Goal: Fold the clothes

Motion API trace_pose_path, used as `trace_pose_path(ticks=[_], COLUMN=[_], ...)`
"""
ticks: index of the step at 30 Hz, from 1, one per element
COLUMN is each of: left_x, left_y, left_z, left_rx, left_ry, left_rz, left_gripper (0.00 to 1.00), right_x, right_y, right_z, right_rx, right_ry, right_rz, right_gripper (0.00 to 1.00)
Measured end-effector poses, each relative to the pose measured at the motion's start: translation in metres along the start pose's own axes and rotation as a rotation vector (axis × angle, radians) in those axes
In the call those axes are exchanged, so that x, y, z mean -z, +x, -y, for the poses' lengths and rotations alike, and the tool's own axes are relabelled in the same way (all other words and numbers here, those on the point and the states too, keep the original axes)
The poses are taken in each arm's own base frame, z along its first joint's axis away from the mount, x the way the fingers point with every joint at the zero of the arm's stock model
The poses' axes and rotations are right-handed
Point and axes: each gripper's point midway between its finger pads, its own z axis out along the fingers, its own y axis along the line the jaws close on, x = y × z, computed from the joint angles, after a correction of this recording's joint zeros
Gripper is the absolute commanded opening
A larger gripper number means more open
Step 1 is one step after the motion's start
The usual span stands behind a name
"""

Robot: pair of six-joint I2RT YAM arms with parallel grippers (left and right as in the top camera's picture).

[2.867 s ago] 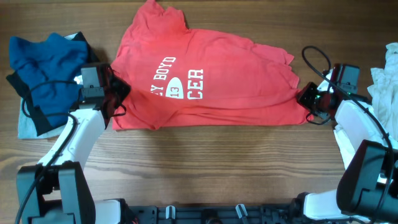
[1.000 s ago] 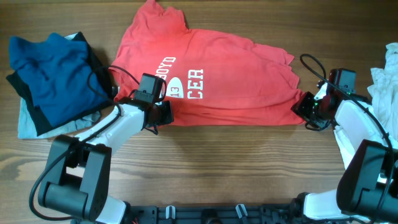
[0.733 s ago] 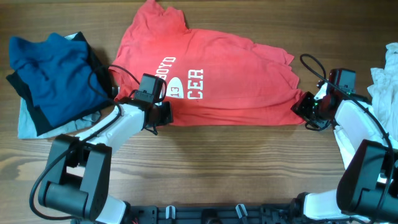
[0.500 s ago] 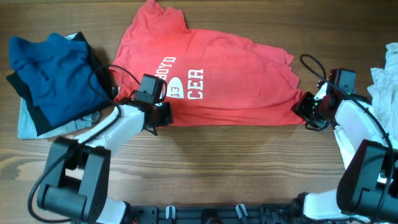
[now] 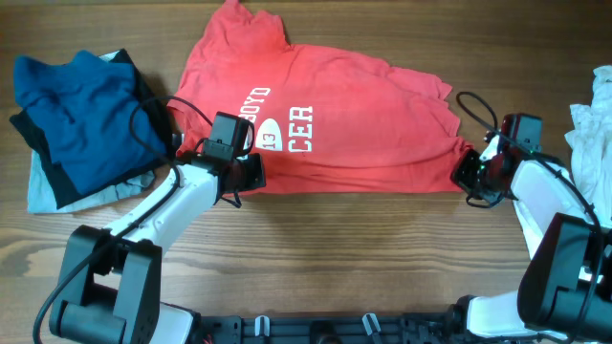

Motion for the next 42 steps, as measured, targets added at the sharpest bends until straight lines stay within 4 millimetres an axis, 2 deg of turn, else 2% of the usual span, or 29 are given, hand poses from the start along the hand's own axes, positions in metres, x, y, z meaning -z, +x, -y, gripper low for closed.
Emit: trace_pose_path(ticks=[3,14,20,24,26,37,42], left_x=[0.0,0.003,0.009,0.013,0.015,0.013,0.007], left_y=[-0.003,-0.039,-0.063,-0.078,-0.083,-0.077,-0.055], left_z=[0.0,0.004,-0.011,-0.017,-0.017,-0.021,-0.029], left_rx=[-0.002,0.034,0.166,0.221,0.234,0.251,0.259], left_ry=[-0.001,0.008,0.015,0.029,0.035,0.023,-0.022], left_rz=[0.015,0.165,0.243,0.299,0.318,0.293,0.206], left_gripper=[0.04,0.04,0.04,0.1,0.19,0.21,0.23], right_x=[-0.004,-0.006,-0.006,-0.006,-0.006,-0.006,-0.006], right_y=[0.003,-0.002,-0.002,-0.002,-0.003,-0.003,-0.002], right_z=[0.002,0.002,0.003,0.002,0.002,0.002,0.002], right_rx=[0.003,0.01,0.01,0.01,0.011,0.011,0.01], right_ry=[0.0,-0.009,-0.003,-0.003,-0.003,-0.003,-0.003], right_rz=[0.005,0.038,0.04,0.04,0.04,0.04,0.04], right_gripper=[0.16,0.11,0.11,0.11,0.11,0.11,0.11])
